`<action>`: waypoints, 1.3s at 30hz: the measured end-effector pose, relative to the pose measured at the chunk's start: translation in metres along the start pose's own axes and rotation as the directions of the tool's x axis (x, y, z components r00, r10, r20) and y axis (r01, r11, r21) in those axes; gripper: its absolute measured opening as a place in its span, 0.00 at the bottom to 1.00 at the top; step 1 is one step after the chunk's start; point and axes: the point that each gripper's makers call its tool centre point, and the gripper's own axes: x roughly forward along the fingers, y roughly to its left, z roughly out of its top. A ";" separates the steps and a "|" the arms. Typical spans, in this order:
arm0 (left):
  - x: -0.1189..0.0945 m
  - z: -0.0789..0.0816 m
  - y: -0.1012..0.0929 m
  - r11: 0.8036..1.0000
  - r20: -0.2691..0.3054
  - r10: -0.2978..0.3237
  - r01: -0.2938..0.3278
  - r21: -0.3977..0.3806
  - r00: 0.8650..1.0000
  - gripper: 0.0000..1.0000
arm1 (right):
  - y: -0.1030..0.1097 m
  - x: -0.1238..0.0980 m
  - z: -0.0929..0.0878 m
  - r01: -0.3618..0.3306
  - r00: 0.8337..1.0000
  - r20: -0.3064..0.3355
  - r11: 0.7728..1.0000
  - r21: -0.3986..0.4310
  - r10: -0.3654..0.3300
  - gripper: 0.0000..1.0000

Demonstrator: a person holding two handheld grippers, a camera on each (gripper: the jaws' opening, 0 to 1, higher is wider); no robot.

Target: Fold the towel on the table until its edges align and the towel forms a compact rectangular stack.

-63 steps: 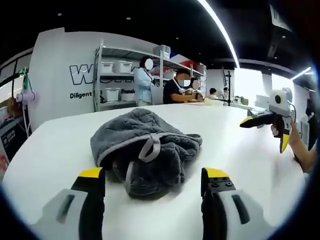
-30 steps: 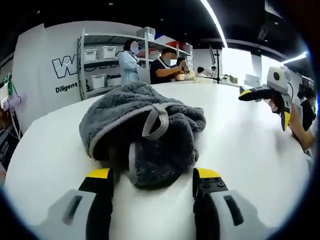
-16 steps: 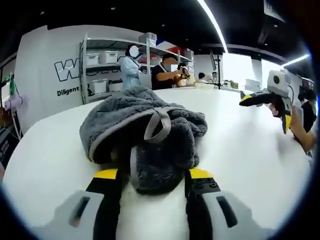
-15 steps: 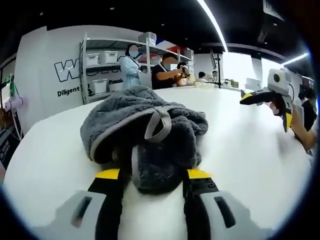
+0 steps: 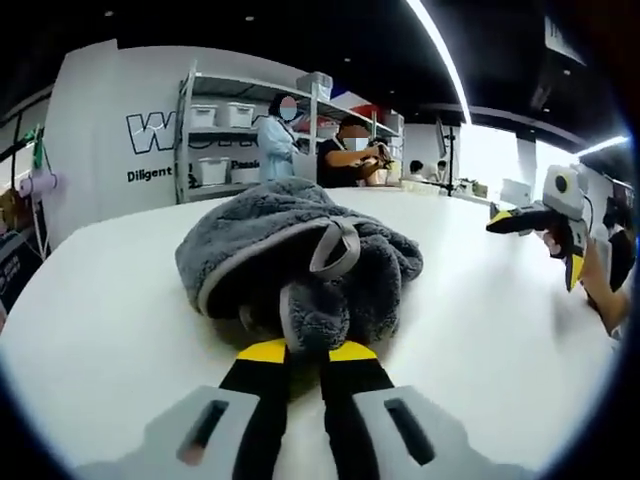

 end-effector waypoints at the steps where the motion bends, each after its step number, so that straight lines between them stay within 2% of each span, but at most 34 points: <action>1: 0.000 0.000 0.000 1.000 0.001 0.001 -0.001 -0.004 1.000 0.12 | 0.000 0.000 0.000 0.000 1.000 0.000 1.000 0.001 0.000 0.99; 14: -0.006 0.007 -0.004 0.999 0.017 -0.011 0.012 -0.043 1.000 0.11 | 0.000 0.000 -0.001 0.001 1.000 -0.001 1.000 0.001 -0.001 0.99; 15: -0.007 0.010 -0.007 0.998 0.023 -0.024 0.025 -0.054 0.999 0.11 | 0.000 0.000 -0.001 0.001 1.000 -0.001 1.000 0.000 -0.001 0.99; 16: -0.008 0.012 -0.011 0.994 0.027 -0.043 0.046 -0.097 0.999 0.10 | 0.000 -0.001 -0.001 0.001 1.000 -0.001 1.000 -0.001 -0.001 0.99; 30: -0.017 0.034 -0.015 0.997 0.057 -0.027 0.031 -0.077 0.998 0.10 | -0.002 0.000 0.000 0.000 1.000 0.001 1.000 -0.001 0.000 0.99; 32: -0.019 0.039 -0.020 0.994 0.069 -0.049 0.055 -0.090 0.996 0.10 | -0.002 0.000 0.000 0.000 1.000 0.000 1.000 -0.003 0.000 0.99; 39: -0.020 0.039 -0.024 0.995 0.055 -0.063 0.066 -0.070 0.997 0.10 | 0.000 0.001 -0.001 0.000 1.000 -0.003 1.000 -0.005 0.000 0.99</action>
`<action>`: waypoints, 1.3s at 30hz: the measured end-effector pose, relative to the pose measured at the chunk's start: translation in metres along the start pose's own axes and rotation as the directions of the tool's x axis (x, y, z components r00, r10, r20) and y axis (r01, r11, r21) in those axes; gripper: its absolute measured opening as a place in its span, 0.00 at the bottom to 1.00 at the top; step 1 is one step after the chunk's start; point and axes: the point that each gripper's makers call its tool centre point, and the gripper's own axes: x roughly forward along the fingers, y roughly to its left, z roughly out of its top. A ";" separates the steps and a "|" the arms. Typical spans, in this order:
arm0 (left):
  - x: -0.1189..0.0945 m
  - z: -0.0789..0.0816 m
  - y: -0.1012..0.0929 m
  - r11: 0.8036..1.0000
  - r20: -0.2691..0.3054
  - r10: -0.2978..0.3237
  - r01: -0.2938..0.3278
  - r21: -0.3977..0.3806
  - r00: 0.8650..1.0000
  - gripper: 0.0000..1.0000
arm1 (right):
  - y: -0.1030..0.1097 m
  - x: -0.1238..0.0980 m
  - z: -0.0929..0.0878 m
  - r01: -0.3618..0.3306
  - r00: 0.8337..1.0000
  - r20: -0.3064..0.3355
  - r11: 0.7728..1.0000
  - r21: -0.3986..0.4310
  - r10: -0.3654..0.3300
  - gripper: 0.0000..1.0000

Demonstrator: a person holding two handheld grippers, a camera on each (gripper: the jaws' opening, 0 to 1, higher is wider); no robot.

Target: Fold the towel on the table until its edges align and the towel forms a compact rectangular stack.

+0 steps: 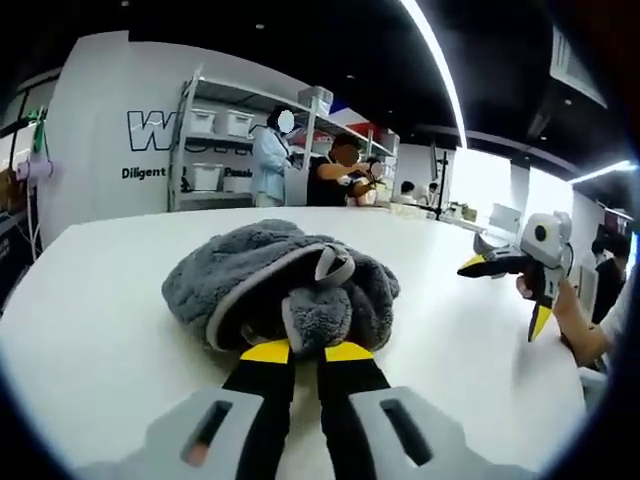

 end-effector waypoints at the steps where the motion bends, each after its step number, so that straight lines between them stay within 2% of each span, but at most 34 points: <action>1: -0.001 0.001 -0.001 1.000 -0.001 0.000 0.000 0.010 1.000 0.10 | 0.000 0.000 0.000 0.000 1.000 0.000 1.000 0.001 0.000 0.99; 5: -0.003 0.007 -0.003 0.999 -0.006 0.003 -0.003 0.051 1.000 0.10 | 0.000 0.001 0.000 0.001 1.000 -0.002 1.000 0.000 -0.001 0.99; 11: -0.010 0.024 -0.007 0.999 0.028 -0.010 0.009 0.043 1.000 0.10 | 0.002 0.002 -0.002 -0.002 1.000 -0.010 1.000 -0.003 0.002 0.99; 22: -0.019 0.042 -0.012 1.000 0.077 -0.006 0.005 0.009 0.997 0.09 | 0.002 0.001 -0.002 -0.001 1.000 -0.013 1.000 -0.005 0.001 0.99; 29: -0.020 0.055 -0.029 0.999 0.098 -0.035 0.032 0.026 0.995 0.09 | 0.001 0.001 -0.004 -0.003 1.000 -0.020 1.000 0.004 0.003 0.99; 39: -0.036 0.081 -0.052 0.996 0.141 -0.080 0.074 0.053 0.987 0.08 | 0.002 0.000 -0.003 -0.006 1.000 -0.023 1.000 -0.002 0.006 0.99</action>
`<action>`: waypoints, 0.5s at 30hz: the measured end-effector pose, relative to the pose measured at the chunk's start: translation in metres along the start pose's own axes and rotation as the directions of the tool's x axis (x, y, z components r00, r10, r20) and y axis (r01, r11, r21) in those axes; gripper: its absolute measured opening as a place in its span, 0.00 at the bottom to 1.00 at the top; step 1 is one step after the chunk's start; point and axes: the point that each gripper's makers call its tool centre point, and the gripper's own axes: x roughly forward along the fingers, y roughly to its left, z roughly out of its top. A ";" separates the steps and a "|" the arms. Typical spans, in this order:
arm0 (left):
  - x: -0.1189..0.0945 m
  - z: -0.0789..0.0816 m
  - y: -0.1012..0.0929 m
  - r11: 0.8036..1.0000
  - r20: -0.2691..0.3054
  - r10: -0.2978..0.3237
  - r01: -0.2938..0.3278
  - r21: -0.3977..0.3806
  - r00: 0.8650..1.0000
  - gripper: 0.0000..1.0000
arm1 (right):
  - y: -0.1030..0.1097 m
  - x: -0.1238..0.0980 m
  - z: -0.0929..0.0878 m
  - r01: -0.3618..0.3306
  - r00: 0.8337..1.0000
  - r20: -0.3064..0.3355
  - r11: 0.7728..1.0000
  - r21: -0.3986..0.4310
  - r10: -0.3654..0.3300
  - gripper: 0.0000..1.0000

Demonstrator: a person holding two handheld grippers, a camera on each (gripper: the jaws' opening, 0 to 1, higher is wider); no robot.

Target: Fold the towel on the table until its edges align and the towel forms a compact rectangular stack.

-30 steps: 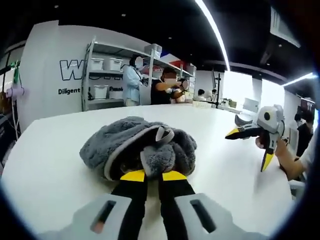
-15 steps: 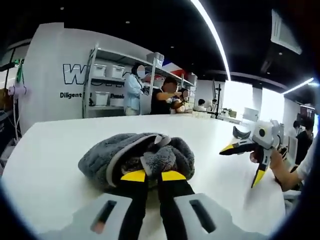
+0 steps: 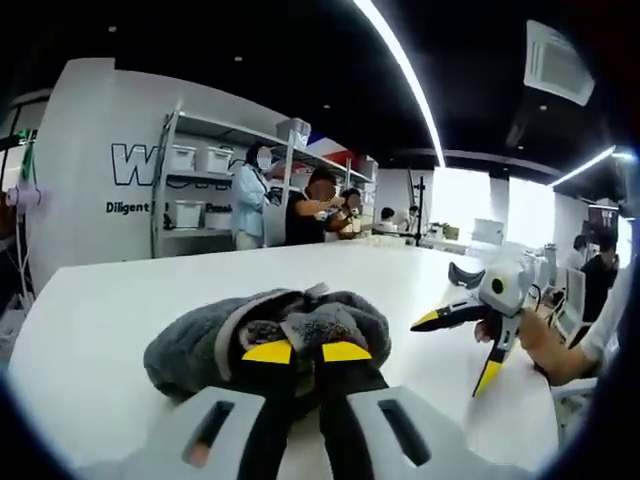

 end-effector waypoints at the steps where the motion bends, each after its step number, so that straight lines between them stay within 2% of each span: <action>1: -0.001 0.002 -0.001 1.000 0.003 -0.001 0.001 0.001 1.000 0.08 | 0.001 0.001 0.000 -0.002 1.000 -0.001 1.000 -0.001 0.002 0.99; 9: -0.006 0.019 -0.007 1.000 0.032 0.011 -0.011 0.023 0.999 0.08 | 0.002 0.000 0.000 -0.004 1.000 -0.005 1.000 -0.002 0.004 0.99; 15: -0.011 0.030 -0.007 1.000 0.067 0.023 -0.023 -0.006 0.997 0.08 | 0.003 0.000 -0.001 -0.006 1.000 -0.009 1.000 -0.006 0.006 0.99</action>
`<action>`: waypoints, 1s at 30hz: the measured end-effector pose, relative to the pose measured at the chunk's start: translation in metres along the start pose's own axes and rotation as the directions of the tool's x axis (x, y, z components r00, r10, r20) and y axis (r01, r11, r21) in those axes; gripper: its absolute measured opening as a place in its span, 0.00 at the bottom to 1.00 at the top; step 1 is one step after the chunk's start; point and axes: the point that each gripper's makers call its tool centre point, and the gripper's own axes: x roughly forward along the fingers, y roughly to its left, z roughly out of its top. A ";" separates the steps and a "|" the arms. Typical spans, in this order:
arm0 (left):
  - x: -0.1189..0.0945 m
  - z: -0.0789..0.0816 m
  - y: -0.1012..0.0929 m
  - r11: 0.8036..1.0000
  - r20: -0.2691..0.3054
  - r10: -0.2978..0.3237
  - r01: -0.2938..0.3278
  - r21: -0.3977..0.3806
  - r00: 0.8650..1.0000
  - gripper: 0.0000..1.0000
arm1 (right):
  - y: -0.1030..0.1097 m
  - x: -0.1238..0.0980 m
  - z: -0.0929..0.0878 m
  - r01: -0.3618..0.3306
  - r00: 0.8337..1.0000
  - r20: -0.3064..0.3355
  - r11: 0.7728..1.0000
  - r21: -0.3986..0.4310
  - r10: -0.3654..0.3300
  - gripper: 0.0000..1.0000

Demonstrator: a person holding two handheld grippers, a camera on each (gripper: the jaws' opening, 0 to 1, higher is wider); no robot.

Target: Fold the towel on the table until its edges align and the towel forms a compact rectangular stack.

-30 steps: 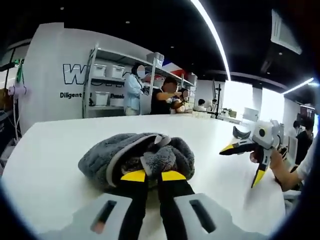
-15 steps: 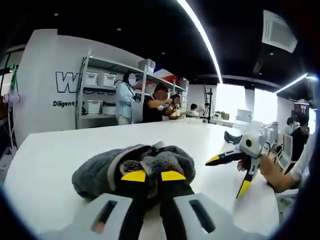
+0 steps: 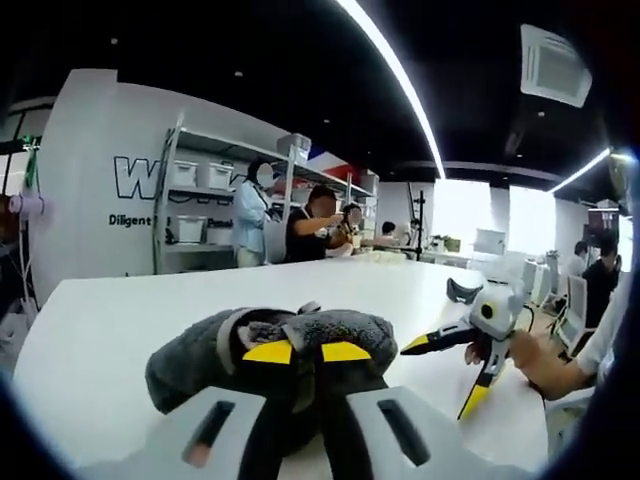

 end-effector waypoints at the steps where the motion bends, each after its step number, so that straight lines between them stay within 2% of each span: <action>1: -0.001 0.001 -0.001 1.000 0.002 0.001 -0.001 0.000 1.000 0.08 | 0.000 0.000 0.000 0.000 1.000 -0.001 1.000 0.000 0.000 0.99; 7: -0.011 0.023 -0.006 1.000 0.072 0.021 -0.021 0.002 0.997 0.08 | -0.001 0.000 -0.002 0.000 1.000 -0.004 1.000 0.000 0.000 0.99; 12: -0.018 0.036 -0.010 0.999 0.102 0.031 -0.034 0.025 0.994 0.07 | 0.000 0.000 -0.002 -0.001 1.000 -0.004 1.000 0.000 0.001 0.99; 16: -0.025 0.048 -0.010 0.995 0.136 0.068 -0.078 0.066 0.988 0.07 | 0.001 0.000 -0.002 -0.001 1.000 -0.003 1.000 -0.001 0.001 0.99; 22: -0.036 0.064 -0.006 0.988 0.203 0.115 -0.133 0.076 0.972 0.07 | 0.001 -0.001 0.000 -0.003 1.000 0.001 1.000 -0.003 0.003 0.99; 28: -0.046 0.071 0.006 0.979 0.240 0.167 -0.190 0.075 0.956 0.06 | 0.002 0.000 -0.001 -0.008 1.000 -0.009 1.000 -0.014 0.008 0.99; 30: -0.052 0.077 0.010 0.974 0.267 0.186 -0.213 0.072 0.945 0.06 | 0.002 0.000 -0.001 -0.009 1.000 -0.012 1.000 -0.018 0.009 0.99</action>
